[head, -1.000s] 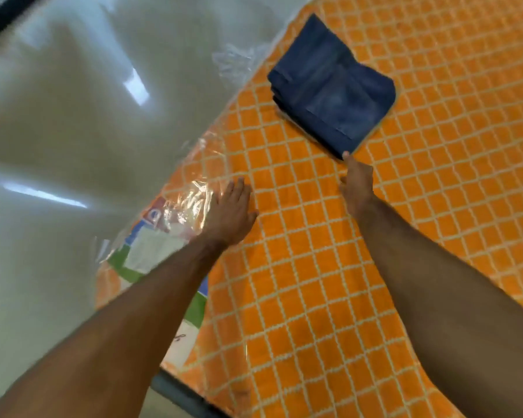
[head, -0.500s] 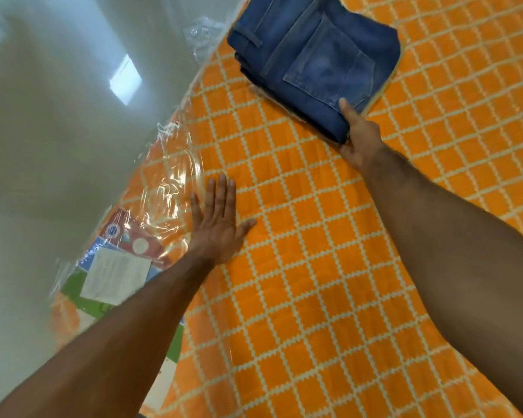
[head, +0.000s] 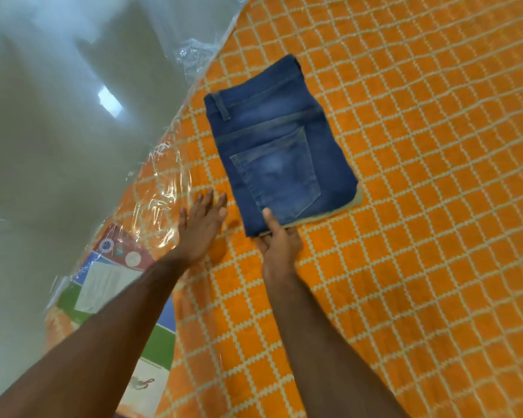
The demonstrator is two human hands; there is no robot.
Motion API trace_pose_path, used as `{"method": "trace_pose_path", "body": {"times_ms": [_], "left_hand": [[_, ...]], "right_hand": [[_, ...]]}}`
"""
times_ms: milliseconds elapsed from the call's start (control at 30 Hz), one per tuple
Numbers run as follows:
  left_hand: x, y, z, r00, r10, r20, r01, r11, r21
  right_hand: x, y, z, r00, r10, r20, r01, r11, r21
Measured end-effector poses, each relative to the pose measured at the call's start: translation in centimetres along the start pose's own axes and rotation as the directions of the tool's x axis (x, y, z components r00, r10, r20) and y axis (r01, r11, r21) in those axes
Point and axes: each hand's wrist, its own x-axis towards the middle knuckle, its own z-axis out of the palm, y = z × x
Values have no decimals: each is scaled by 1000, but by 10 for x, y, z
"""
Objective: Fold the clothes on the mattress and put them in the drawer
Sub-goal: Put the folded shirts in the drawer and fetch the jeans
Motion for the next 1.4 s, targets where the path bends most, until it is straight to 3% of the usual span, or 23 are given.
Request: {"method": "trace_pose_path", "body": {"times_ms": [100, 233, 333, 400, 500, 600, 700, 767, 867, 1000, 1200, 1400], "left_hand": [[-11, 11, -3, 981, -74, -182, 12, 947, -320], [-21, 37, 4, 990, -85, -112, -13, 740, -673], [-16, 54, 4, 979, -176, -106, 16, 580, -814], [-9, 60, 2, 970, -230, -76, 45, 481, -876], [4, 58, -3, 967, -255, 7, 122, 438, -891], [15, 47, -7, 966, -240, 99, 200, 447, -872], [21, 46, -12, 956, -232, 181, 270, 447, -853], [17, 50, -12, 950, -228, 213, 296, 437, -850], [-10, 54, -11, 933, -257, 251, 338, 389, -857], [-94, 44, -21, 924, -278, 264, 364, 415, -834], [-245, 31, -71, 909, -356, 215, 351, 380, -855], [-373, 27, -155, 910, -411, 58, 241, 410, -879]], "right_hand": [[-38, 28, -26, 996, 60, 59, -54, 994, -94], [-46, 11, -68, 983, 131, 126, -111, 982, -151], [-17, -51, -98, 997, 59, 55, -57, 998, -37], [7, -93, -105, 999, 24, 28, -21, 994, -103], [41, -146, -82, 998, 25, 58, 4, 887, -461], [52, -181, -29, 956, 212, 201, 35, 599, -800], [57, -183, 16, 873, 346, 345, 173, 441, -881], [61, -170, 19, 897, 299, 326, 201, 381, -903], [46, -143, -8, 914, 162, 372, 252, 491, -834], [-28, -94, -61, 900, 164, 403, 202, 662, -722], [-155, -48, -75, 911, 249, 328, 106, 628, -771], [-271, -27, -15, 796, 359, 488, 224, 574, -787]]}}
